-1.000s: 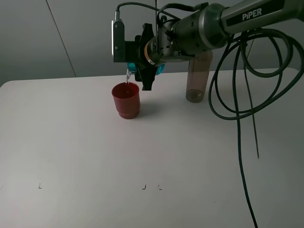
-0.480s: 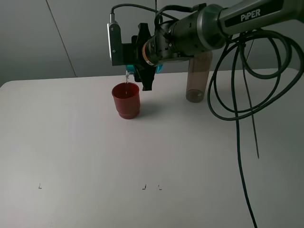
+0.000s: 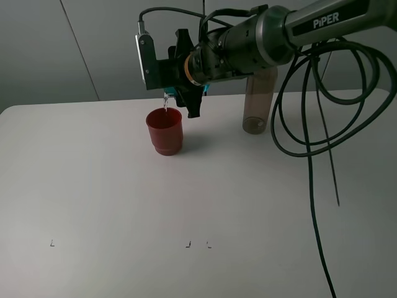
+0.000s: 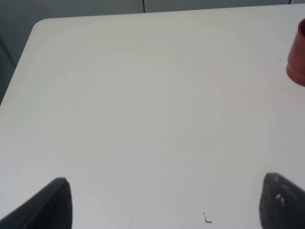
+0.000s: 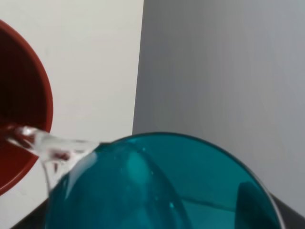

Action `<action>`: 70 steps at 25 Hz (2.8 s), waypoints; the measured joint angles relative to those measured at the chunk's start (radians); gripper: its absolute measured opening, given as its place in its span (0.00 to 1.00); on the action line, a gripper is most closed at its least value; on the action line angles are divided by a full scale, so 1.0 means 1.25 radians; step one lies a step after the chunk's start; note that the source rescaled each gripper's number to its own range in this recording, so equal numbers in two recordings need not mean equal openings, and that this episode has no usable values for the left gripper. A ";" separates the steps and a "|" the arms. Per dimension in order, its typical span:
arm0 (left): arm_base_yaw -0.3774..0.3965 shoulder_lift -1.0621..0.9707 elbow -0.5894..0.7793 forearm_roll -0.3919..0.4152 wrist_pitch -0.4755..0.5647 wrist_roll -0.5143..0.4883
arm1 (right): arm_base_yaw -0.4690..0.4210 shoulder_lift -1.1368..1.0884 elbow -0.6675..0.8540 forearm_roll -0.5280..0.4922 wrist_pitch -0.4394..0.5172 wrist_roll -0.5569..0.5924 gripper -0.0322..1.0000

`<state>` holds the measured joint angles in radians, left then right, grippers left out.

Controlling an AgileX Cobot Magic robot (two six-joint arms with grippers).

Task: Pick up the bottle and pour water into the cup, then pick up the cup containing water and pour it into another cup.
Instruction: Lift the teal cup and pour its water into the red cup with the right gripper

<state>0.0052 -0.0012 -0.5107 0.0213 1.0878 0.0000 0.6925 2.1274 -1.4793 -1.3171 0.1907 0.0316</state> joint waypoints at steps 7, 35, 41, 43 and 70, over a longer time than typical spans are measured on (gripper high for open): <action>0.000 0.000 0.000 0.000 0.000 0.000 | 0.003 0.000 0.000 -0.047 0.000 0.000 0.12; 0.000 0.000 0.000 0.000 0.000 0.000 | 0.003 0.000 0.000 -0.196 0.015 -0.001 0.12; 0.000 0.000 0.000 0.000 0.000 0.000 | 0.003 0.000 0.000 -0.212 0.031 -0.001 0.12; 0.000 0.000 0.000 0.000 0.000 0.000 | 0.003 0.000 0.000 -0.212 0.031 -0.001 0.12; 0.000 0.000 0.000 0.000 0.000 0.000 | 0.015 0.000 0.000 -0.263 0.036 -0.005 0.12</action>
<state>0.0052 -0.0012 -0.5107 0.0213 1.0878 0.0000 0.7115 2.1274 -1.4793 -1.6454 0.2352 0.0252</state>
